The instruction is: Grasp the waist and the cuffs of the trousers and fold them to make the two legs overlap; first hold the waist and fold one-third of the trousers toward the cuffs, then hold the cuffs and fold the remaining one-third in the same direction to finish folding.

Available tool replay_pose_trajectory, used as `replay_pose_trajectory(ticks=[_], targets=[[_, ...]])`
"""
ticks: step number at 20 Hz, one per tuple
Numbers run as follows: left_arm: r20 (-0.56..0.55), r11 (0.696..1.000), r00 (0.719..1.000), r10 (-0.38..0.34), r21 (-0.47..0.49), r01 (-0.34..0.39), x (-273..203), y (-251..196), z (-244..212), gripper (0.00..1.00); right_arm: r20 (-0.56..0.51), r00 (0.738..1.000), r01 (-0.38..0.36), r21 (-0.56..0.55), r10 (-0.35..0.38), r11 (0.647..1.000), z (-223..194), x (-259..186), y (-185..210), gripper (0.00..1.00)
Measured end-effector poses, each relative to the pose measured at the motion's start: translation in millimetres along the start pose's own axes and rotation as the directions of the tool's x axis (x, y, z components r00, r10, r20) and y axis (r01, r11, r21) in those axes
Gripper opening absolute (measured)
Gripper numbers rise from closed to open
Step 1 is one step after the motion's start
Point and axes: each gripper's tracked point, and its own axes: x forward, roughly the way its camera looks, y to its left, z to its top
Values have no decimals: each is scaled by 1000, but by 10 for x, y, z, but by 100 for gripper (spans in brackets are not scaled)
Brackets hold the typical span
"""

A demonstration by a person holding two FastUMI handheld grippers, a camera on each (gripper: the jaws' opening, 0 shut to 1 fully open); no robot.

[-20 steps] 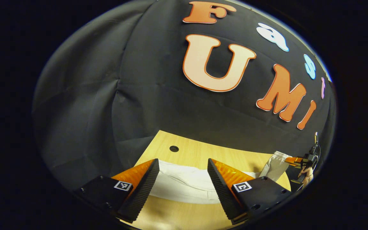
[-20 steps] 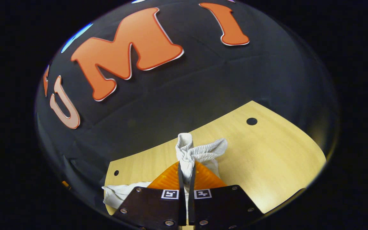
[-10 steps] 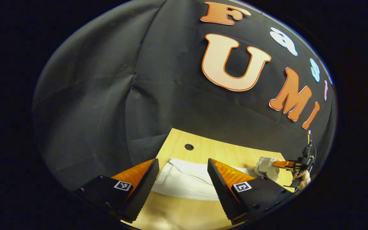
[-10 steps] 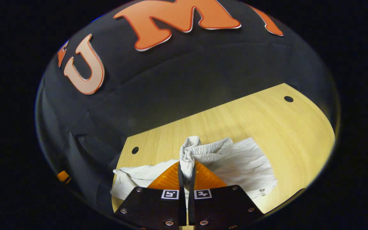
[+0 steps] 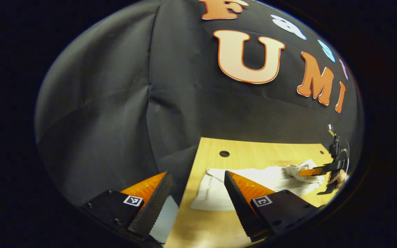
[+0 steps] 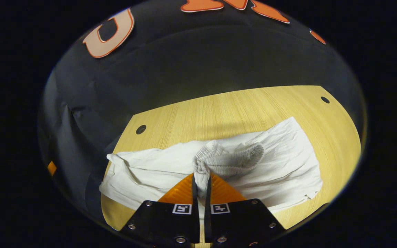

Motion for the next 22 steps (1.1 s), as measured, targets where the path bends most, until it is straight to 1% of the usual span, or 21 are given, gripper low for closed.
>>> replay_pose_trajectory(ticks=[1, 2, 3, 6, 7, 9, 10, 11, 12, 14, 15, 17, 18, 19, 20, 21, 22], targets=[[-3, 1000, 1000, 5, 10, -5, 64, 10, -47, 99, -15, 1000, -13, -6, 13, 1000, -21, 14, 7, 7], [-9, 1000, 1000, 9, 23, -9, 121, 0, -97, 99, -34, 999, -27, -1, 27, 1000, -68, 57, 4, 17], [-20, 1000, 1000, 8, 27, -7, 146, -14, -153, 100, -49, 997, -53, 19, 54, 998, -143, 34, 57, 14], [-55, 1000, 998, -13, -20, 12, 191, 36, -329, 99, -55, 997, -56, 80, 60, 995, -271, -20, 132, 95], [-73, 999, 997, -18, -42, 15, 213, 39, -405, 99, -56, 997, -55, 90, 60, 994, -298, -20, 135, 99], [-114, 994, 993, -43, -106, 30, 277, 7, -567, 100, -61, 996, -54, 104, 60, 993, -323, -77, 111, 99], [-137, 986, 989, -63, -161, 41, 311, -21, -656, 99, -57, 997, -52, 107, 58, 993, -322, -105, 93, 99], [-156, 972, 984, -87, -228, 50, 356, -55, -738, 100, -54, 997, -50, 111, 56, 993, -320, -143, 65, 99], [-176, 952, 978, -114, -300, 57, 400, -69, -845, 99, -51, 997, -52, 117, 58, 992, -313, -191, 47, 99], [-212, 900, 964, -160, -432, 54, 459, -118, -1025, 99, -48, 996, -62, 141, 70, 988, -305, -282, 26, 99], [-225, 868, 957, -181, -495, 48, 476, -156, -1111, 99, -47, 996, -67, 160, 76, 985, -305, -325, 11, 99], [-250, 779, 943, -218, -627, 14, 470, -200, -1256, 99, -44, 995, -79, 202, 90, 976, -305, -378, -6, 99], [-269, 739, 937, -222, -673, -18, 481, -191, -1316, 99, -44, 995, -80, 221, 92, 972, -309, -441, -61, 99], [-285, 708, 932, -225, -705, -45, 511, -179, -1386, 99, -45, 995, -79, 239, 92, 968, -319, -483, -115, 99], [-299, 682, 928, -223, -728, -70, 537, -141, -1480, 99, -47, 995, -73, 253, 87, 965, -333, -514, -175, 99], [-309, 659, 925, -220, -746, -92, 569, -84, -1532, 96, -50, 995, -65, 266, 81, 962, -348, -539, -245, 99], [-319, 638, 923, -213, -761, -116, 629, -53, -1581, 99, -53, 996, -56, 281, 73, 958, -365, -562, -318, 99]])
